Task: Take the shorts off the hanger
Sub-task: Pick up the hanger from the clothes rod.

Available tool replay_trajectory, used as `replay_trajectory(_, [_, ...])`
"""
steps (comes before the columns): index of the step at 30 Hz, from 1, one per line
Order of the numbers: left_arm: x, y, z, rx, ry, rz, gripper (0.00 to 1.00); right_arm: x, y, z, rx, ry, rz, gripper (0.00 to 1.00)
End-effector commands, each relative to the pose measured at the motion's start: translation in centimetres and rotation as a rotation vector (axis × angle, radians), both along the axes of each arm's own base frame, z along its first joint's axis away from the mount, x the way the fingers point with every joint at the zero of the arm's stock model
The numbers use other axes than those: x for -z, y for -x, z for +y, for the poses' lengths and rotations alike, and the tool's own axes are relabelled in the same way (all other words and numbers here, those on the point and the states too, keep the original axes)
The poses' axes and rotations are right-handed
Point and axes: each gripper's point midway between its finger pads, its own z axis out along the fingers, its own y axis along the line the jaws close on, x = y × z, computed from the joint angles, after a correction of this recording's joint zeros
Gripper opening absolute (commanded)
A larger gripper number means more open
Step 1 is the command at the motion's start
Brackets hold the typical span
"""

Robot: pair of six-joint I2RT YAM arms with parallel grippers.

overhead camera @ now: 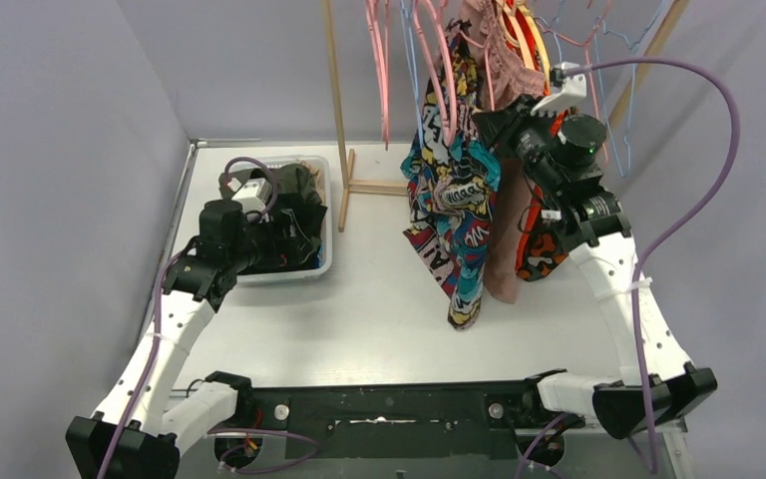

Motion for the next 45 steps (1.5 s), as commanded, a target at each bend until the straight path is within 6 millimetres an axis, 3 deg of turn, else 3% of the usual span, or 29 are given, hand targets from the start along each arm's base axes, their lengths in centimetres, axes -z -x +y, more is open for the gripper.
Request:
replay_trajectory(1, [-2.2,0.6,-1.0,0.034,0.079,-0.046,0.87,-2.9,3.9,-1.3,0.019,-0.063,-0.121,0.00])
replay_trajectory(10, [-2.8,1.3,-2.3,0.080,0.164,-0.051,0.87,6.5,8.9,-0.5,-0.035,-0.145,0.082,0.00])
replay_trajectory(16, [-4.1,1.6,-3.5,0.110,0.262,-0.098,0.87,13.3,12.6,1.4,-0.134,-0.172,0.184,0.00])
replay_trajectory(27, [-3.7,1.1,-4.2,0.127,0.290,-0.072,0.87,21.1,15.6,3.3,-0.291,-0.118,0.312,0.00])
replay_trajectory(30, [-3.7,1.2,-4.5,0.139,0.304,-0.065,0.87,22.0,16.5,4.6,-0.377,-0.151,0.326,0.00])
replay_trajectory(37, [-4.5,1.8,-5.6,0.224,0.345,-0.082,0.86,20.6,19.2,7.5,-0.611,-0.148,0.265,0.00])
replay_trajectory(45, [-9.1,3.3,-9.4,0.400,0.418,-0.215,0.80,19.9,20.8,9.0,-0.780,-0.084,0.261,0.00])
